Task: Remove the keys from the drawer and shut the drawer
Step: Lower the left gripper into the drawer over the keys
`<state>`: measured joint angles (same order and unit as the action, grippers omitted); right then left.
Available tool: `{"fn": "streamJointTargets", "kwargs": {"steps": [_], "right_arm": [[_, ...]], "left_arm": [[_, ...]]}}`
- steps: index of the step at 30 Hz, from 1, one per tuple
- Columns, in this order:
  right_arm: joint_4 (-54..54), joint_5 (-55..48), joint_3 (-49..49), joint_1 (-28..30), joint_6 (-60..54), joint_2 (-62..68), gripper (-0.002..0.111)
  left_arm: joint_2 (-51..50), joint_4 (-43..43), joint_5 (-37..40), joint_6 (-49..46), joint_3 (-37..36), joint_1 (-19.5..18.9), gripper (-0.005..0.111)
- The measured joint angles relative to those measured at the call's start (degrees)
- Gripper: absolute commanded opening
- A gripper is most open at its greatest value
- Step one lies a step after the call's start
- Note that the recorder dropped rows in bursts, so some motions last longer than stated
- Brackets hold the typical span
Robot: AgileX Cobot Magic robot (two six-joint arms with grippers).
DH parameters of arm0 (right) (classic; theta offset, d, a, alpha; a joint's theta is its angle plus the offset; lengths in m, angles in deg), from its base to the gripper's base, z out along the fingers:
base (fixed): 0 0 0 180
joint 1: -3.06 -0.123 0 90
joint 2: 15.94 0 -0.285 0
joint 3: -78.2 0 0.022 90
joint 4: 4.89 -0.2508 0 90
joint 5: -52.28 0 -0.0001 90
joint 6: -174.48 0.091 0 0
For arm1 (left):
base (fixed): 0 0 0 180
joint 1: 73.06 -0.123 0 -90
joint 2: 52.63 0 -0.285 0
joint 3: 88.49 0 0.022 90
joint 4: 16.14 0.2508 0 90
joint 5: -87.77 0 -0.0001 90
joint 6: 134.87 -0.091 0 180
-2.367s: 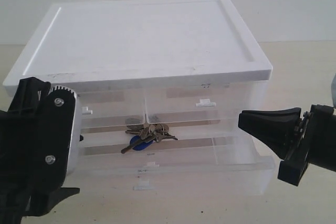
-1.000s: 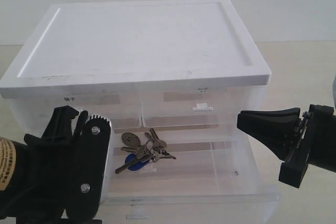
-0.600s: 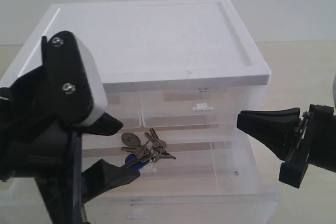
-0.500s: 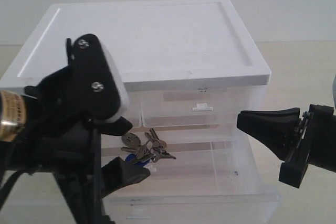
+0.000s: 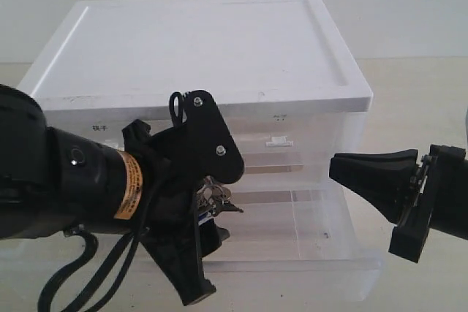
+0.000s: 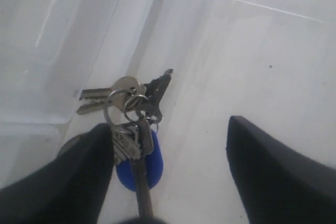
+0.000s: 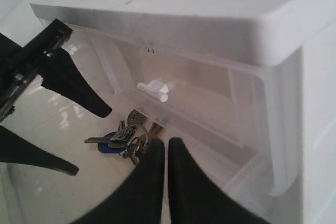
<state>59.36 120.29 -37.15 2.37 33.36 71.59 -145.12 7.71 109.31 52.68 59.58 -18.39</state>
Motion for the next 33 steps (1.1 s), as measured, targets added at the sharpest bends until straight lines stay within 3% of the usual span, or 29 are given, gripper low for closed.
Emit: {"fn": "streamJointTargets", "kwargs": {"steps": [14, 16, 22, 27, 33], "right_arm": [[0.73, 0.44, 0.0, 0.0, 0.24, 0.0, 0.0], [0.82, 0.44, 0.0, 0.0, 0.24, 0.0, 0.0], [0.86, 0.44, 0.0, 0.0, 0.24, 0.0, 0.0], [0.96, 0.44, 0.0, 0.0, 0.24, 0.0, 0.0], [1.07, 0.44, 0.0, 0.0, 0.24, 0.0, 0.0]], "left_arm": [[-2.85, 1.96, -2.3, 6.2, 0.62, 0.0, 0.054], [-2.96, 1.38, -2.04, 6.95, 0.62, 0.0, 0.049], [-3.39, 1.19, 3.41, 7.81, 0.62, -0.1, 0.005], [-3.16, 0.44, 5.08, 8.78, 0.31, 0.0, 0.004], [1.07, 0.17, 0.91, 9.49, 0.31, 0.81, 0.004]]}}
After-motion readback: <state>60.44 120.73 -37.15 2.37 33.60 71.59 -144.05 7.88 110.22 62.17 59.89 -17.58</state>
